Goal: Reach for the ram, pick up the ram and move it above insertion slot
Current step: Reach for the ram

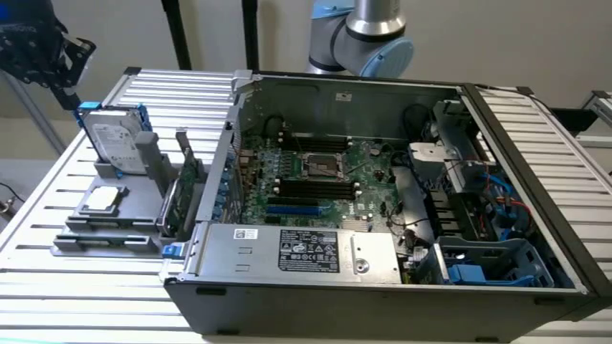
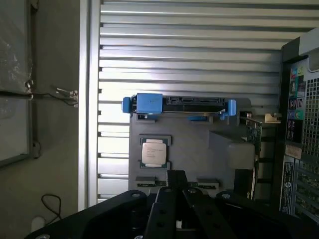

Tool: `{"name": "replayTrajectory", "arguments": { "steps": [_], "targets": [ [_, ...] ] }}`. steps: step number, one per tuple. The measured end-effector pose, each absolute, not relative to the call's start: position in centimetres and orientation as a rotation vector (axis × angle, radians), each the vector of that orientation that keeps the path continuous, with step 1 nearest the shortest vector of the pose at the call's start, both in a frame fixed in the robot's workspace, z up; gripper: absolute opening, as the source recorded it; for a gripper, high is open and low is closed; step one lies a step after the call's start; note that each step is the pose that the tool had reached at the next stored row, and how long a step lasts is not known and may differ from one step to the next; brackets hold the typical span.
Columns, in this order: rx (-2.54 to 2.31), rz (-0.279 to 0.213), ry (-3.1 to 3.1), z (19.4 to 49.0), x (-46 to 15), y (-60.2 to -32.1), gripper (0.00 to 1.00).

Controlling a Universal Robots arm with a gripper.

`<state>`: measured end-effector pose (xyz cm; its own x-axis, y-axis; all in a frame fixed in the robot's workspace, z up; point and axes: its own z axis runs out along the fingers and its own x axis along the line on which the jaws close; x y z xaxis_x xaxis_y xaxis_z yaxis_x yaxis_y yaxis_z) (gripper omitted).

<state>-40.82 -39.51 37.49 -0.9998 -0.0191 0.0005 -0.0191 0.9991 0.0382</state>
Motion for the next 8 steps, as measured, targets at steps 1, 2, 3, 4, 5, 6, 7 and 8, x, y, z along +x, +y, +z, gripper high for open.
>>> {"name": "replayTrajectory", "arguments": {
  "steps": [1, 2, 3, 4, 5, 6, 7, 8],
  "targets": [
    [0.030, -0.060, -3.140, 37.49, -40.82, -39.51, 0.11],
    [0.030, -0.060, -3.140, 37.49, -40.82, -39.51, 0.11],
    [0.030, -0.060, -3.140, 37.49, -40.81, -39.52, 0.11],
    [0.030, -0.060, -3.140, 37.50, -40.78, -39.57, 0.11],
    [0.030, -0.060, -3.140, 37.49, -40.74, -39.64, 0.11],
    [0.030, -0.060, -3.140, 37.49, -40.65, -39.72, 0.11],
    [0.030, -0.060, -3.140, 37.47, -40.55, -39.85, 0.11],
    [0.030, -0.060, -3.140, 37.45, -40.41, -40.01, 0.11]
  ]
}}
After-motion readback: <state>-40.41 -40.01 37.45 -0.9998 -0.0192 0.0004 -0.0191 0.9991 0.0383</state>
